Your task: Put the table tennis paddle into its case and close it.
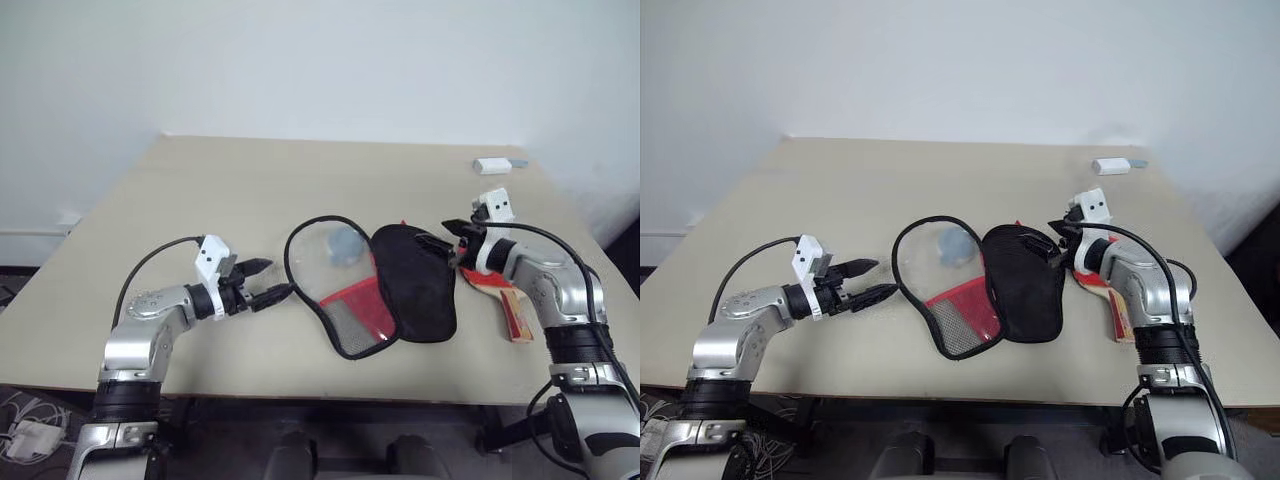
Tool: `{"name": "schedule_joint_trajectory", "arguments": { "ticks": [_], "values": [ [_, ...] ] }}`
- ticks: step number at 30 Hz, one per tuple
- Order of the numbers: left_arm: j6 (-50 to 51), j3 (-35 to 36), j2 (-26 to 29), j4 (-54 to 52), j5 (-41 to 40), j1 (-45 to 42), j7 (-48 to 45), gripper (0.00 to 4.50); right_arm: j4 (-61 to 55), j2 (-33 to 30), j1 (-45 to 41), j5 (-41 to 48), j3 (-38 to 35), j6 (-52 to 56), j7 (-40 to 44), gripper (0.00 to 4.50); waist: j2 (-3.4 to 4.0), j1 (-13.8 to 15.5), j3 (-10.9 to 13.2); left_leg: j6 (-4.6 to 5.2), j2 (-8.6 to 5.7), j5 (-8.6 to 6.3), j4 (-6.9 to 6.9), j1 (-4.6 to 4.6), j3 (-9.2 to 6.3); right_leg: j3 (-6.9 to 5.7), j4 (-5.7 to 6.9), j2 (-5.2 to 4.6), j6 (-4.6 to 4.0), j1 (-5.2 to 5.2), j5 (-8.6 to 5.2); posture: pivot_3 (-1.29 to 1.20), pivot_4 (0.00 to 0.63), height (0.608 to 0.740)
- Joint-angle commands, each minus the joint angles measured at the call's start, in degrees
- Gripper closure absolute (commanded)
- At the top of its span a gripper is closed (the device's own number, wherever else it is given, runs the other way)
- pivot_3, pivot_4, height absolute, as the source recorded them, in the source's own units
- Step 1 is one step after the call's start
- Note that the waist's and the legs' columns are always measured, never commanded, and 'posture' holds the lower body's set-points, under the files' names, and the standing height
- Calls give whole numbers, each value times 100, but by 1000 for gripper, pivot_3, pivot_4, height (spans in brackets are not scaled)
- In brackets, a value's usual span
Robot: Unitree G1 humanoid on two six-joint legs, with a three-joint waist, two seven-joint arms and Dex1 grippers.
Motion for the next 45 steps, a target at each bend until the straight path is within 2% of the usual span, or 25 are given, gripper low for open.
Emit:
{"name": "schedule_joint_trajectory", "arguments": {
  "ticks": [1, 5, 11, 17, 21, 27, 33, 39, 45],
  "values": [
    [50, 167, 104, -368, -182, 24, 69, 0, 124, 15, -249, -22, -105, -237, 34, 18, 0, -1, 0, 0, 0, 0, 0, 0, -1, 0, 0, 0, 0, -1, 0, 0, 0, 740],
    [94, 145, 169, -483, -223, 110, 64, 0, 397, 62, -396, -39, -263, -424, -122, 18, 1, 0, 0, 3, 0, 2, 0, 1, 0, 1, 1, 1, 0, 0, 0, 0, 0, 740],
    [238, -81, 208, -234, -278, -314, -190, 0, 245, 71, -186, 3, -599, -350, -592, 18, 0, 4, 0, 2, 0, 2, 0, 1, -1, -1, 1, 1, 0, 1, 0, 0, 0, 740],
    [66, -553, -131, 301, -109, -867, -325, 0, 97, -75, 164, 31, -1065, -329, -1074, 18, 2, 2, -1, 16, -1, 11, 0, 1, 1, 1, -1, 0, 2, 4, 0, 0, 0, 740],
    [-46, -740, -282, 729, -73, -1279, -562, 0, -208, 63, 297, 78, -1328, -22, -1673, 18, 3, -6, -1, 18, -1, 12, 0, 1, 0, 2, 3, 2, 2, 0, 1, 0, 0, 740],
    [-354, -912, -461, 1374, 99, -1689, -690, 0, -475, -65, 636, -1, -1353, 135, -1772, 18, 5, -7, -2, 18, 0, 12, 0, 3, 0, 4, 1, 3, 3, 3, 0, 0, 0, 740],
    [-357, -996, -620, 1478, 155, -1792, -695, 0, -843, -405, 1023, 35, -1392, 764, -1738, 18, 5, 5, -2, 19, -2, 12, 3, 2, -1, 5, 0, 1, 2, 5, 0, 0, 0, 740],
    [-276, -1090, -523, 1256, 214, -1676, -800, 0, -1238, -832, 1664, 90, -1593, 1326, -1723, 18, 5, 1, -2, 19, -2, 12, 3, 3, -1, 6, 1, 2, 1, 5, 0, 0, 0, 740],
    [-211, -1179, -538, 1278, 245, -1690, -808, 0, -1590, -892, 2191, 240, -1696, 1891, -1699, 18, 4, 1, -2, 19, -2, 12, 5, 3, -1, 6, 1, 1, -8, 6, -6, 0, 0, 740]
  ]
}}
